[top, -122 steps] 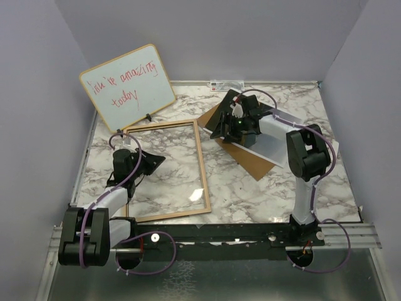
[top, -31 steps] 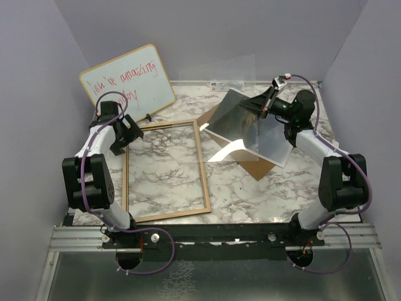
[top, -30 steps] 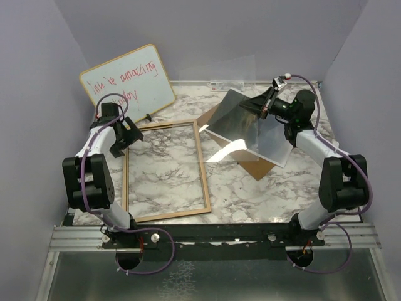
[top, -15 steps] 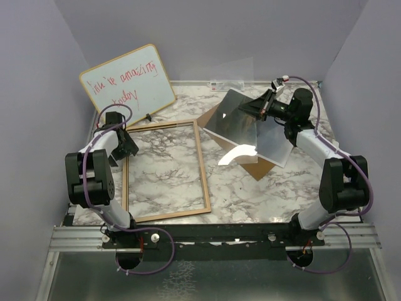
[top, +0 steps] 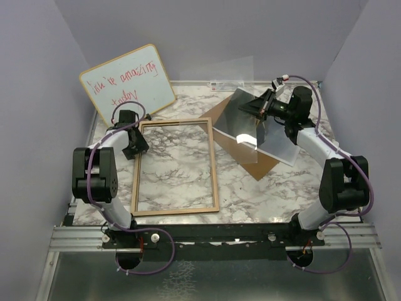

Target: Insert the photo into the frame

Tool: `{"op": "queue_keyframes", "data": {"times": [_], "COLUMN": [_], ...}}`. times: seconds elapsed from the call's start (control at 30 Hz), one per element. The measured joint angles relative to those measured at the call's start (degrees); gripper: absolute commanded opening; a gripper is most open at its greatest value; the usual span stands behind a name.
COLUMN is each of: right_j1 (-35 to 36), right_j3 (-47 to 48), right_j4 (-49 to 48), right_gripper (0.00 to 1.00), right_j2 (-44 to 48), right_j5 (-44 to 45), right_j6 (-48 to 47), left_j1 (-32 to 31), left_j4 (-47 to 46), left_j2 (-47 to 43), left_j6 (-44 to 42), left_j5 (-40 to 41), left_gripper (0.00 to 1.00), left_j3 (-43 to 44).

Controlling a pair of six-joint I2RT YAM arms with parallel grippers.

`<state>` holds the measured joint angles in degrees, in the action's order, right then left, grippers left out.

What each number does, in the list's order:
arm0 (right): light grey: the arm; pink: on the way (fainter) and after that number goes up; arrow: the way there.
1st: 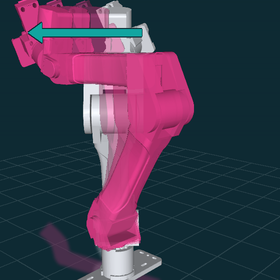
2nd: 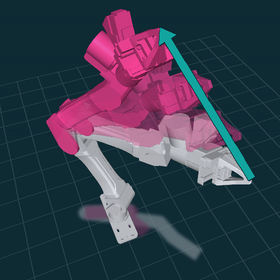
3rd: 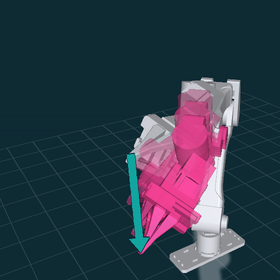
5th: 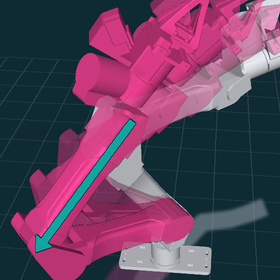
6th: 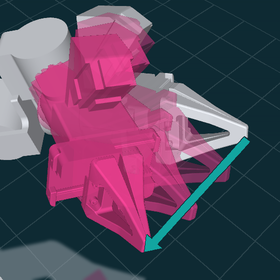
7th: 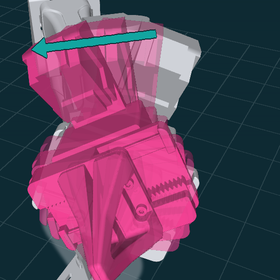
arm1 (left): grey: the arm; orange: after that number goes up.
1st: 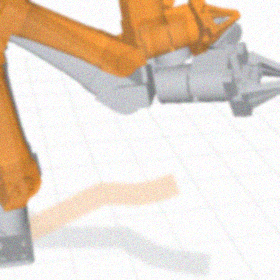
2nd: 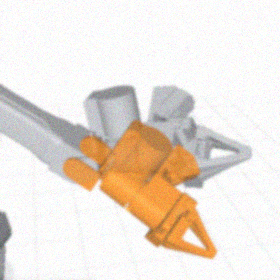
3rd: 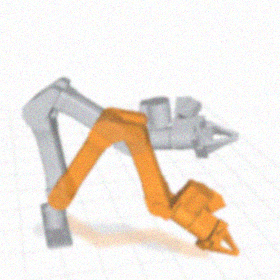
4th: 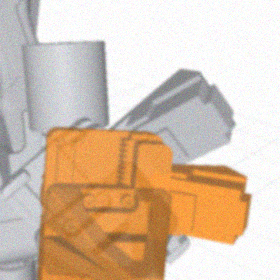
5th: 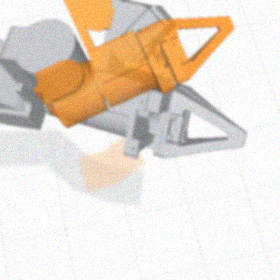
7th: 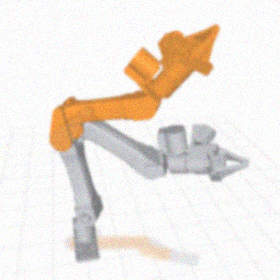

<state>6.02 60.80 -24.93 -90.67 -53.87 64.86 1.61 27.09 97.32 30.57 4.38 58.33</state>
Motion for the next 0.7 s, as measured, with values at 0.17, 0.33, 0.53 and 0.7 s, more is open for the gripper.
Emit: {"op": "queue_keyframes", "data": {"times": [0.17,0.33,0.53,0.7], "right_j1": [-0.39,-0.63,-0.87,-0.87], "right_j3": [0.00,0.00,-0.92,-3.56], "right_j4": [1.92,2.86,4.46,4.79], "right_gripper": [0.01,0.01,0.01,0.01], "right_j2": [0.04,0.04,0.04,0.04], "right_j5": [0.72,0.94,0.92,0.83], "right_j6": [-0.98,-2.14,-4.72,-6.12], "left_j1": [-2.73,-6.40,-8.11,-7.76], "left_j4": [-1.86,-3.65,-4.61,-3.56], "left_j2": [1.22,3.21,3.93,3.93], "left_j6": [2.67,4.98,6.91,6.91], "left_j5": [-1.51,-3.61,-3.87,-3.06], "left_gripper": [0.54,0.50,0.46,0.49], "left_j3": [1.22,3.21,3.91,4.02]}}
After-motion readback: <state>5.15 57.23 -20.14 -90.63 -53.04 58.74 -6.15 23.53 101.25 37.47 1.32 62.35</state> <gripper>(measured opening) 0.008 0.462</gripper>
